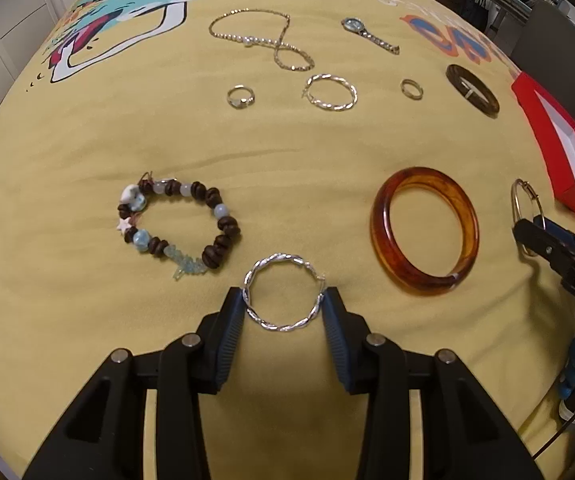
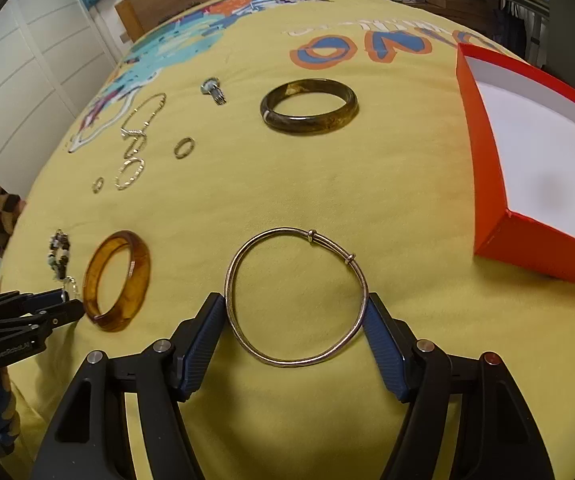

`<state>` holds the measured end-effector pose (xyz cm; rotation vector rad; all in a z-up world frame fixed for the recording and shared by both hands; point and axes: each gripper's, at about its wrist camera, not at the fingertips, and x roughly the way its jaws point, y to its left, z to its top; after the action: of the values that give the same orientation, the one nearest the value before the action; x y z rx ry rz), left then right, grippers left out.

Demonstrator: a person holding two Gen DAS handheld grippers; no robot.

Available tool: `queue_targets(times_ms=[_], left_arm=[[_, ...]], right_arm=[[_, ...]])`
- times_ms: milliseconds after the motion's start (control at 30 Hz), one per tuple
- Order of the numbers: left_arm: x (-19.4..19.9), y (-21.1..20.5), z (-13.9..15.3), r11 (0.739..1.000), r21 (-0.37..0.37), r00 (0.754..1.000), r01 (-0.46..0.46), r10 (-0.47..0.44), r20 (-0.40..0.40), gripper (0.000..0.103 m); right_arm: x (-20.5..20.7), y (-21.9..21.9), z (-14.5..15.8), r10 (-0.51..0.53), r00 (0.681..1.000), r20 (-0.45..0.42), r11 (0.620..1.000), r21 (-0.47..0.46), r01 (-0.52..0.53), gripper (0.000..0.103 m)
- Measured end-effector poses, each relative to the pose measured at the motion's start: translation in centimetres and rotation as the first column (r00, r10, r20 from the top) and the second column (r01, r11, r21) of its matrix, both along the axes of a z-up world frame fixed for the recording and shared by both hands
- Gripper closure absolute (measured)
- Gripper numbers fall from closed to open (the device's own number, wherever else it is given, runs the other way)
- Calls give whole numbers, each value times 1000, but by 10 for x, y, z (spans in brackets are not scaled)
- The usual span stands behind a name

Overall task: Organize jewelry
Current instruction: 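Grasp the twisted silver hoop with left gripper while right grasps the gold bangle, then carry both hoops into the red box and open both grippers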

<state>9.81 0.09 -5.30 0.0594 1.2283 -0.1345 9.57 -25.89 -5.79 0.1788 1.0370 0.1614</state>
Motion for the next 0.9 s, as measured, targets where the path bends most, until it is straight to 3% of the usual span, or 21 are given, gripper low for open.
queue_targets(times_ms=[333,533,900], left_arm=[[-14,7,34,1000,0,998,-8,8,61,65],[-22,-12,55,1000,6,996,21,-22,89,65],[-21,-109,85,978,5,972,210,-209,111,65]], right_arm=[[-29,-2,26,5,998,63,998,58,-9,34],[-43,-8,46,13,995,96,998,65,-19,34],[-60,-84,76,-84,988,133,996,35,80,34]])
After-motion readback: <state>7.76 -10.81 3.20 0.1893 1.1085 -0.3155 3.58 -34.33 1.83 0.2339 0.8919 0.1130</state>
